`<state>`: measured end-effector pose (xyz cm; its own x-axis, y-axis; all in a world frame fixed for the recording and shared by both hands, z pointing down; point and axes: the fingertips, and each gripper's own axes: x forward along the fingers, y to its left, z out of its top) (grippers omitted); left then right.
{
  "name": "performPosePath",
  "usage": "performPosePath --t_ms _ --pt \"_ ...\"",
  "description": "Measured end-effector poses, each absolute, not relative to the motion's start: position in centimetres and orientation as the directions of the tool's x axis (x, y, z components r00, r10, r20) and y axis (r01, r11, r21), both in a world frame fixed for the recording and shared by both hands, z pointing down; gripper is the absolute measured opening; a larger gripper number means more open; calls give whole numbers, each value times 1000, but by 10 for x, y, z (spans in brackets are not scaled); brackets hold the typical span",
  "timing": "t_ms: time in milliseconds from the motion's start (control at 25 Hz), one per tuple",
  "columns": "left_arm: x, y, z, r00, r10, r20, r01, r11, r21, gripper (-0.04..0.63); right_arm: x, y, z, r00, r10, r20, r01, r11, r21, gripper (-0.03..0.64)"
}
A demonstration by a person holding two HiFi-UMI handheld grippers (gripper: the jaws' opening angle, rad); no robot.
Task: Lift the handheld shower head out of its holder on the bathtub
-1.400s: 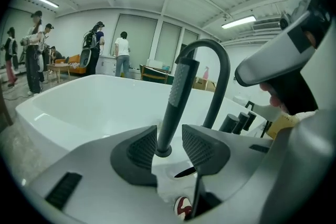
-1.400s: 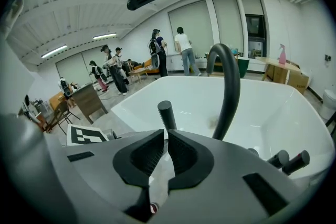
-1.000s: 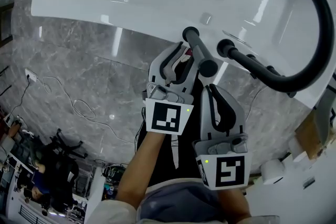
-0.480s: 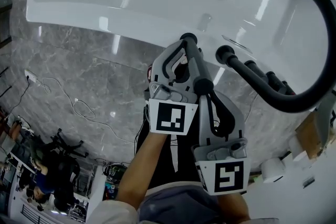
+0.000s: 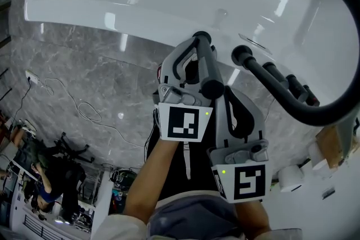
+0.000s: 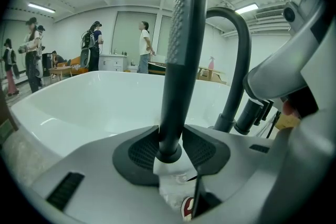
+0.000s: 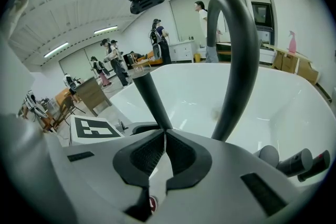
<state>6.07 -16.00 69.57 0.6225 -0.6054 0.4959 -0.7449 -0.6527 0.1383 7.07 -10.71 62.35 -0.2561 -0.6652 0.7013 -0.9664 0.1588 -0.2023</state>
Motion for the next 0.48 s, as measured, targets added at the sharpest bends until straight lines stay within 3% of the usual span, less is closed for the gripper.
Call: performPosePath --t_ms 480 --pt "62 -159 687 610 -610 505 -759 -632 154 135 79 -93 619 -269 -676 686 -963 185 -196 21"
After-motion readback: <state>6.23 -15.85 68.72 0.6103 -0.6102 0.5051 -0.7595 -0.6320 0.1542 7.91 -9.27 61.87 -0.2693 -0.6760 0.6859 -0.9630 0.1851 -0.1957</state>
